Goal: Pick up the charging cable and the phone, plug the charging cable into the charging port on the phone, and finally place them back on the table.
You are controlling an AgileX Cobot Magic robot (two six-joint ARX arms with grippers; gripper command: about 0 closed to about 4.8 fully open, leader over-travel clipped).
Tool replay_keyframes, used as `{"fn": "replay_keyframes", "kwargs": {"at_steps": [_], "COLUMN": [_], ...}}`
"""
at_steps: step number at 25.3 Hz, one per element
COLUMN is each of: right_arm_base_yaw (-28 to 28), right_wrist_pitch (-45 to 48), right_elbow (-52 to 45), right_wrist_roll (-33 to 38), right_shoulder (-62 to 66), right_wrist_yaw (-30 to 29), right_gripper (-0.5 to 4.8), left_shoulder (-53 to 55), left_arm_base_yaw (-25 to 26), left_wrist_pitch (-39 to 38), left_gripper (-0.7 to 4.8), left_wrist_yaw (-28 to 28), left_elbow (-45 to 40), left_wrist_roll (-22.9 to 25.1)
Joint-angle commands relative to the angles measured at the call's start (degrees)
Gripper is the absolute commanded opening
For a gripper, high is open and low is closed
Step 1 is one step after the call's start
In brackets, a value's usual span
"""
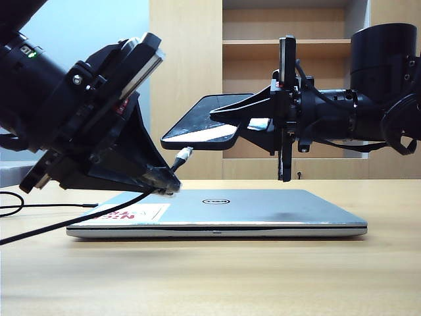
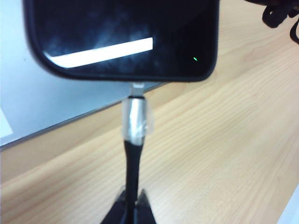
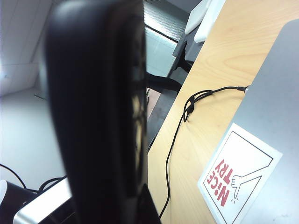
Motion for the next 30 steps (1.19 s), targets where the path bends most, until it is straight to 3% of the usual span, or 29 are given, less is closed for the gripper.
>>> {"fn": "replay_keyframes", "kwargs": {"at_steps": [1,6,18,30], "right_arm_base_yaw": [0.2,0.9,2.8,2.1], "right_wrist_pitch": [1.8,1.9,-0.7,-0.2], "right_elbow": [0.1,0.1,0.2,0.2], "right_wrist_roll": [-0.8,-0.8,-0.1,12.5], "right_shoulder": [-0.5,-0.5,-0.5,-0.5], "right_wrist_yaw": [-2.5,0.4,-1.4,-1.9], "right_gripper": [-0.05,-0.05,-0.05,-0.05], "left_shoulder": [-0.2,-0.2,-0.3,-0.3], "left_arm_base_yaw": [0.0,0.0,0.0,0.0], "left_wrist_pitch": [1.4,1.4,1.6,3.4], "left_gripper": [-0.08,-0.08,-0.08,-0.08], "left_wrist_yaw": [-0.2,-0.2,-0.2,-0.2], "left_elbow": [0.3,0.3,0.3,0.3], "left_wrist_roll": [0.1,0.0,0.2,0.2]}}
